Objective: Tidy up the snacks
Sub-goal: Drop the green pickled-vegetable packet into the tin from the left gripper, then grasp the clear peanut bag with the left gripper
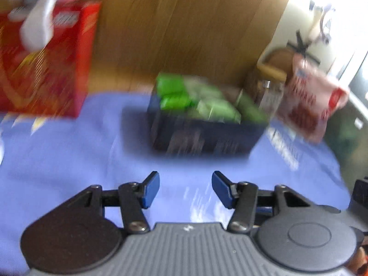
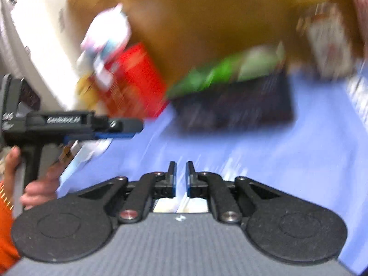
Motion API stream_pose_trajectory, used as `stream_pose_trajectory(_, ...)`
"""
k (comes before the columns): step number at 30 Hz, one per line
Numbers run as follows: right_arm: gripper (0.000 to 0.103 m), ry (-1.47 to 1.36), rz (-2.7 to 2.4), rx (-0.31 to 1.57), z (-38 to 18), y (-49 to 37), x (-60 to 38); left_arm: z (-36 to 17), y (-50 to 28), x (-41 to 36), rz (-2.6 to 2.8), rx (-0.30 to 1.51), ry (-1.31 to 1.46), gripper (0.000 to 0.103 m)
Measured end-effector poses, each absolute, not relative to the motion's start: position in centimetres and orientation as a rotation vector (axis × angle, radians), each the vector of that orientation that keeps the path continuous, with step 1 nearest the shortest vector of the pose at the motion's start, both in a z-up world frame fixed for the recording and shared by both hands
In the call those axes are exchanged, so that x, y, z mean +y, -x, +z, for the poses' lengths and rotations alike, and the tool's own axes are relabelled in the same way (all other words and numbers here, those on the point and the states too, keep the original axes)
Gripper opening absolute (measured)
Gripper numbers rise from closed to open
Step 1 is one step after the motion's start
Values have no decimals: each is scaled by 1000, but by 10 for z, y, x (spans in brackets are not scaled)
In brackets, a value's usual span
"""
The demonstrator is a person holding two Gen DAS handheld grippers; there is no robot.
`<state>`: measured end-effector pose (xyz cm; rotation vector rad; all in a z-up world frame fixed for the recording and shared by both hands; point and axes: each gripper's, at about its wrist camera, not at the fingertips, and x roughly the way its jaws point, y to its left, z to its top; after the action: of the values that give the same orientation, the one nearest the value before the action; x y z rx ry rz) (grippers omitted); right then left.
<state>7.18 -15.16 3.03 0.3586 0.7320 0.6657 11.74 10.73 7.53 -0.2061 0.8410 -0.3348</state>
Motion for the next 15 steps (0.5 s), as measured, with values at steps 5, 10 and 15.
stream_pose_trajectory(5,36,-297,789,803,11,-24,-118,48,-69,135,-294,929,262,51)
stream_pose_trajectory(10,48,-144,788,736,18,-2,-89,29,-41,140,-339,984,348,52)
stream_pose_trajectory(15,53,73,790,675,20,13,-66,27,-41,115,-345,940,286,51)
